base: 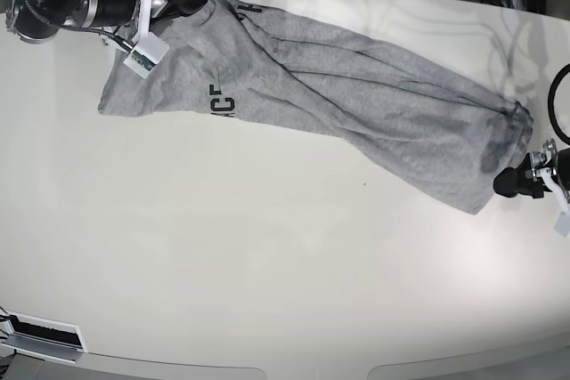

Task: Layout the t-shirt on the table in an organized manner, then fold the t-shirt properly
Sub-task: 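Grasp the shirt end with the right gripper and pull it along, then grasp the opposite shirt end with the left gripper and tug it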

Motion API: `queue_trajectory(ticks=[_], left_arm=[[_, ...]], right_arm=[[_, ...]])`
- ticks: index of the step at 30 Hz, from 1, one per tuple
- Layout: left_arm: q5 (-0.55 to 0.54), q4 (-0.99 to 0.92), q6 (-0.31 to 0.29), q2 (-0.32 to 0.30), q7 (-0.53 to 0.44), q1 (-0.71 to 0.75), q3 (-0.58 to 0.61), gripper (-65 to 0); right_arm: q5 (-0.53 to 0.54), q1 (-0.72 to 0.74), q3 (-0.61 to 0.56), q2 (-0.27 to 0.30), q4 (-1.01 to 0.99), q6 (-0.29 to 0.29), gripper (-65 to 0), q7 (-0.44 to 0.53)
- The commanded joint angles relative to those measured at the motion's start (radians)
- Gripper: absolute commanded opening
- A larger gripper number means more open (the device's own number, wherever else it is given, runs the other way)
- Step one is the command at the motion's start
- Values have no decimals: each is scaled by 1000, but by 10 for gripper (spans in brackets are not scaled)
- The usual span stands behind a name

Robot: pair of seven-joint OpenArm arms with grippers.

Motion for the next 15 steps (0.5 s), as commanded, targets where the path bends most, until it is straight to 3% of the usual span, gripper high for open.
queue_trajectory(ticks=[1,6,8,10,12,15], left_arm=[[-21,13,-8,-32,-8,-23,-8,-290],[-61,14,-8,-55,-8,-37,-8,-290],[-67,14,-8,-67,-8,-49,-8,-290],[-66,14,-8,-81,-8,-60,-8,-290],[-67,14,-8,-97,-8,-65,-8,-290],[-75,14,-8,-120,-7,-64,-8,-290]], right_arm=[[-30,-3,5,9,19,5,-650,10],[-262,-2,5,8,14,5,-635,144],[-360,-3,5,8,13,3,-533,215],[-444,-2,5,8,13,-45,-425,271],[-477,-2,5,8,13,-77,-366,307],[-435,1,5,9,20,-88,-363,299]])
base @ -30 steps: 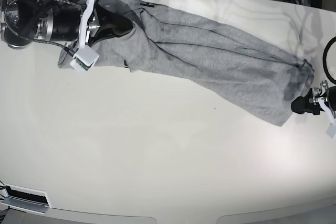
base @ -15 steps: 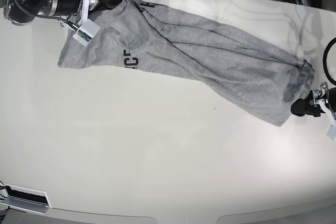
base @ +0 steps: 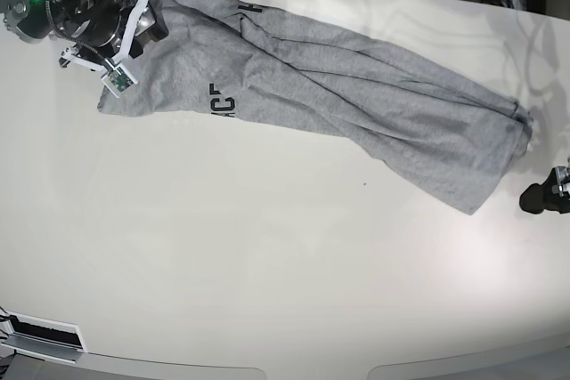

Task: Layout the t-shirt on the table in an organized manner, then fold the t-shirt properly
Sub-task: 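Grasp the opposite shirt end with the left gripper and tug it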

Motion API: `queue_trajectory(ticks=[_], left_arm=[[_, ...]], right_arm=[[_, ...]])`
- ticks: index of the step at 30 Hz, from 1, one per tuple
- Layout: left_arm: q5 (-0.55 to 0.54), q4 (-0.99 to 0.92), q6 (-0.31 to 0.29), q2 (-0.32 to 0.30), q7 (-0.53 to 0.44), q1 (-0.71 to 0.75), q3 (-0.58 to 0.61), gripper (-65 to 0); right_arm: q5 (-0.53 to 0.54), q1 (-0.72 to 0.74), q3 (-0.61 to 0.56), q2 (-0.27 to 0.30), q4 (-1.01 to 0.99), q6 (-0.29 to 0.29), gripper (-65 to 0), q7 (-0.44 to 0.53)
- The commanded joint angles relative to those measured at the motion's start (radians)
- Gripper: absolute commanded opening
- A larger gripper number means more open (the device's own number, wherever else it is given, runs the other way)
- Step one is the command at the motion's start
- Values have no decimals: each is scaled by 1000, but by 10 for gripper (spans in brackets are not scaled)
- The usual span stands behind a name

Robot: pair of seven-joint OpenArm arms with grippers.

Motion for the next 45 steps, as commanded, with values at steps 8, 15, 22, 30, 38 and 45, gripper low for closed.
queue_trajectory(ticks=[8,15,22,30,38,45], left_arm=[[-71,14,-8,-55,35,-16,-134,-290],[-38,13,-8,-54,48,30,-234,-290],[148,13,-8,-29,-154,167,-234,-289],[335,13,-8,4,-351,215,-234,-289],[412,13,-8,47,-394,215,-234,-289],[412,13,-8,132,-372,216,-227,-289]], right_arm=[[113,23,5,6,73,54,-600,122],[34,32,4,-31,-77,92,-650,238],[-51,132,4,-52,-366,92,-650,270],[-56,153,4,-38,-419,92,-650,237],[-156,153,4,32,-419,32,-650,225],[-148,153,4,36,-419,26,-650,225]])
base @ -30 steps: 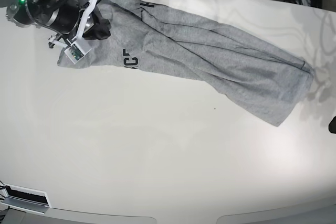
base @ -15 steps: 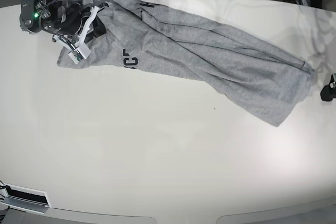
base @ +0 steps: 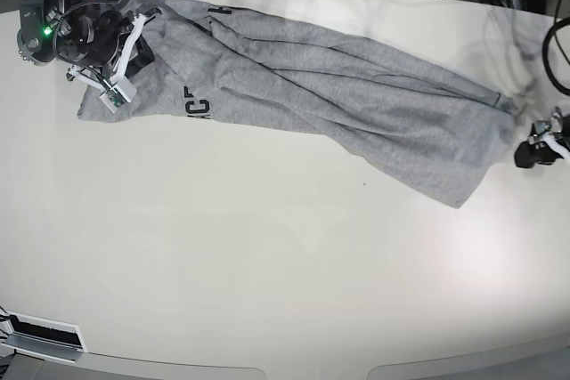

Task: Layout the t-shirt on the table in an organized manner, then fold the t-shirt properly
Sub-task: 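Grasp the opposite shirt end with the left gripper and tug it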

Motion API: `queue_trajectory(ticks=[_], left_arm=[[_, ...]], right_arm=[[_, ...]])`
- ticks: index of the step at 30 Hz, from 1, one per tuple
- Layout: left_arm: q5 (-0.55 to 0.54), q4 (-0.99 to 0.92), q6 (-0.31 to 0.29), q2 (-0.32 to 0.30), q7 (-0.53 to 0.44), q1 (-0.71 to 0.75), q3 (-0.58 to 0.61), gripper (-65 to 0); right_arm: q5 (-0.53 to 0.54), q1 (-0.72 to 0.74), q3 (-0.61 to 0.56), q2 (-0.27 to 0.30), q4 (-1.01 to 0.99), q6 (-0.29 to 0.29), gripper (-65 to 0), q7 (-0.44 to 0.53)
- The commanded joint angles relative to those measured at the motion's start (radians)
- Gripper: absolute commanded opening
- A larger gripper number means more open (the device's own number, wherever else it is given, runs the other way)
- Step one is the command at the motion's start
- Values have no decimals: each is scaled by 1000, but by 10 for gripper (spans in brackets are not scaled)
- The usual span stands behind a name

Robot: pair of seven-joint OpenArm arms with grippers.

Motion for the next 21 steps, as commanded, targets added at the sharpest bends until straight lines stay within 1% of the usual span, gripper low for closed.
queue_trajectory(ticks=[1,8,11,14,17,21], left_arm=[[-13,14,-8,-18,-3,-17,0,-289],[-13,12,-8,31,-5,5,75,-289],[-12,12,-8,34,-5,16,119,-289],[-12,12,-8,34,-3,16,139,-290],[-13,12,-8,24,-4,15,138,-290],[-14,12,-8,-24,-5,4,135,-290]], right_arm=[[-6,0,5,11,11,-4,-650,-4],[-5,0,5,11,11,-5,-650,-11],[-5,0,5,11,11,-5,-650,-11],[-5,0,5,11,11,-5,-650,-11],[-5,0,5,11,11,-4,-650,-12],[-5,0,5,11,11,-4,-650,-12]])
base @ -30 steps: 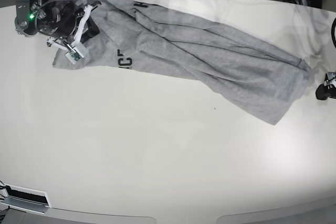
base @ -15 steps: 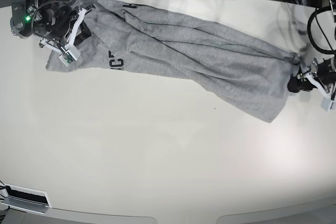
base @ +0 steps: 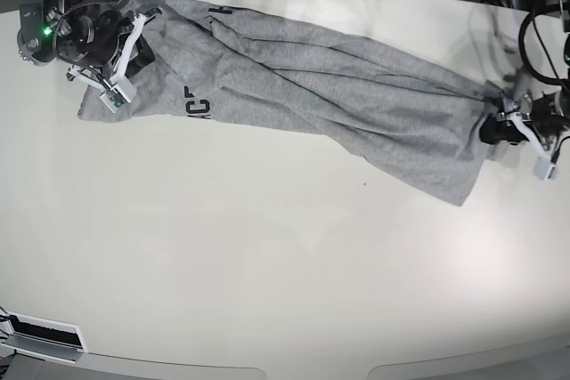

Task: Layout the t-shirt on the table in an organized manner, then fold the t-shirt properly
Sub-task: 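Grasp the opposite shirt end with the left gripper and tug it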

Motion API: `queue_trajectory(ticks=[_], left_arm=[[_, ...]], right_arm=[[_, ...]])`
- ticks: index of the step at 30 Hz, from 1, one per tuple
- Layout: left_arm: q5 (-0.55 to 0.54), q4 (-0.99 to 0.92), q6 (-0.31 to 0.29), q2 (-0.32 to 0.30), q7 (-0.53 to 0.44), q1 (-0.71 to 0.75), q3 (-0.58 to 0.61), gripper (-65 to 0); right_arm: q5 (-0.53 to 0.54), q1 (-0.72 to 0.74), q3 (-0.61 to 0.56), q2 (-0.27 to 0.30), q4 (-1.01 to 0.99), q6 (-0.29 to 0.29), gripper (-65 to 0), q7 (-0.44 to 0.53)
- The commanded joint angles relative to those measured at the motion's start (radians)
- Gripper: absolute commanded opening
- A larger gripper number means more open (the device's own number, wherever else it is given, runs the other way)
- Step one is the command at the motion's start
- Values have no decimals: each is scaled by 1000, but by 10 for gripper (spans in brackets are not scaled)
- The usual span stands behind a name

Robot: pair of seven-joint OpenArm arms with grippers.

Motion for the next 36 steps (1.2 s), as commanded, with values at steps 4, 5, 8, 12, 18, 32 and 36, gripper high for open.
queue_trajectory(ticks=[4,5,8,12,18,32,36], left_arm=[[41,11,34,-60,-42,-17,-10,-290],[71,11,61,-59,-60,-16,-10,-290],[120,11,115,-53,-122,-2,-10,-290],[130,11,90,-27,-122,24,-10,-290],[165,-13,86,0,-138,27,-9,-290],[-196,-29,-6,-10,213,-37,-8,-650],[-246,-27,-6,-61,220,-66,-10,-650]], right_arm=[[-3,1,5,11,11,-3,-650,-8],[12,1,5,11,12,2,-650,-8],[71,0,5,11,13,35,-650,-16],[97,0,5,11,13,37,-650,-53],[97,9,5,11,13,37,-650,-53],[98,36,5,11,13,37,-650,-52],[98,36,5,11,13,40,-650,-52]])
